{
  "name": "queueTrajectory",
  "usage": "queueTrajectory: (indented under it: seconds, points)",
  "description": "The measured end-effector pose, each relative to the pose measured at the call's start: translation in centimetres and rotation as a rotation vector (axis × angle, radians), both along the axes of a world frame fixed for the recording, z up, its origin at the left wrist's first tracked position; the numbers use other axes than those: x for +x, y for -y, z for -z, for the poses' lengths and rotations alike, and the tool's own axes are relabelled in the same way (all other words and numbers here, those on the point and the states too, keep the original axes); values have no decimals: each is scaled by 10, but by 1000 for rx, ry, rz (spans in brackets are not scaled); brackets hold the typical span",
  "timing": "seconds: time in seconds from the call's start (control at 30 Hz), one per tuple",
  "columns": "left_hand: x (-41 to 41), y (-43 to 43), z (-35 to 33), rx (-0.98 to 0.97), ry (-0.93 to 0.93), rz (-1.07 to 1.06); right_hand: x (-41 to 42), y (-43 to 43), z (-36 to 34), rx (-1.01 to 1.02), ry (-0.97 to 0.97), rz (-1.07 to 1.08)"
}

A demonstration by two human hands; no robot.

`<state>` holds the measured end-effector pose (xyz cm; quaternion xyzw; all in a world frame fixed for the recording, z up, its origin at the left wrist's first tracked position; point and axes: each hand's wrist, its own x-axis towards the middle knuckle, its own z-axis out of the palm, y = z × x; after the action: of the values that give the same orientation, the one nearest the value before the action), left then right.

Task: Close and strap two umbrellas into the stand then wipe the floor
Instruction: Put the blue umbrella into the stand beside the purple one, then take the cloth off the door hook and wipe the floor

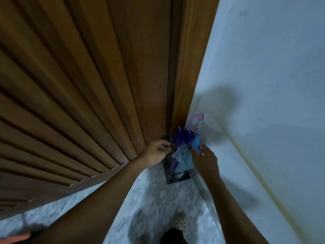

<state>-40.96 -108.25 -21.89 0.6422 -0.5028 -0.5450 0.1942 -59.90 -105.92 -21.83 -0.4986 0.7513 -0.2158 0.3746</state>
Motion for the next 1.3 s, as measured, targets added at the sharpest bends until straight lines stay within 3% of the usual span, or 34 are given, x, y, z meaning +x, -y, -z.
queueTrajectory:
  seconds: [0.13,0.2,0.4,0.8,1.1,1.3]
  points:
    - [50,-35,-65,-59,8,-13,19,-27,-61,-49,42,180]
    - [66,-49,-91,-83,-3,-22,32,-37,-88,-98,54,166]
    - [86,-90,-153,-178,13,-65,85,-65,-166,-234,60,-117]
    - [138,-207,-280,-428,153,-467,156,-126,-275,-353,313,-564]
    - [218,-340,-358,-634,293,-660,260,-198,-337,-484,403,-882]
    - [291,-391,-406,-699,468,-758,339,-236,-381,-563,438,-984]
